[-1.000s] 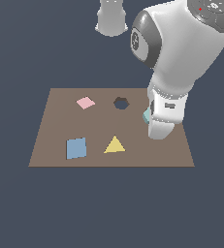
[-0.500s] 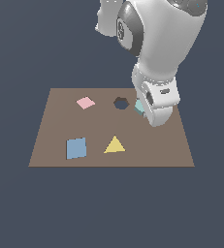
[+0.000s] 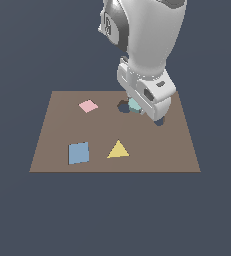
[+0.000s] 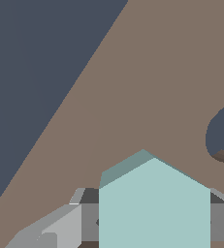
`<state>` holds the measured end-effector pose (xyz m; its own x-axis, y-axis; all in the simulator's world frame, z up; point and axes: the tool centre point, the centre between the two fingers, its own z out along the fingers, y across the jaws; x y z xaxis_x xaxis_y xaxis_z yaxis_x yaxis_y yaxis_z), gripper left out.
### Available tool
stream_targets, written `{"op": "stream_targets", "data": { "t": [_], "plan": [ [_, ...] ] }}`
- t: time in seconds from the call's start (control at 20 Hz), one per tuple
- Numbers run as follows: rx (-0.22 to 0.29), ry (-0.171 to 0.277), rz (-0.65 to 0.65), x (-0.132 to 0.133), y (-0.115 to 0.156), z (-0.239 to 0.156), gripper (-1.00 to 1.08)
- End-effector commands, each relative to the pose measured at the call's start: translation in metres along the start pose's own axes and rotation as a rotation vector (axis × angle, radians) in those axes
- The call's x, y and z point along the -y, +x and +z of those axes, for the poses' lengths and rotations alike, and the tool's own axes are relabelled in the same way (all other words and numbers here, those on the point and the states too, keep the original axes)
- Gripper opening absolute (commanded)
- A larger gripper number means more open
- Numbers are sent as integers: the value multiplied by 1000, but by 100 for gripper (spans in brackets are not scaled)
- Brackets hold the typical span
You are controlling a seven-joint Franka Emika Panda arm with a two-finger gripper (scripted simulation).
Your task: Insert a designated object into the corresponding slot on a board.
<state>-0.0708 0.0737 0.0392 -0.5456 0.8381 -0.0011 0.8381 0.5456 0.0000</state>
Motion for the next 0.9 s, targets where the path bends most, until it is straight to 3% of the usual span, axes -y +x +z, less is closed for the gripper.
{"op": "stream_targets", "data": {
  "t": [0.0, 0.4, 0.85],
  "plan": [
    [0, -1, -72, 6, -5, 0, -100],
    [1, -1, -231, 19, -19, -1, -100],
    [1, 0, -317, 25, -28, -1, -100]
  ]
}}
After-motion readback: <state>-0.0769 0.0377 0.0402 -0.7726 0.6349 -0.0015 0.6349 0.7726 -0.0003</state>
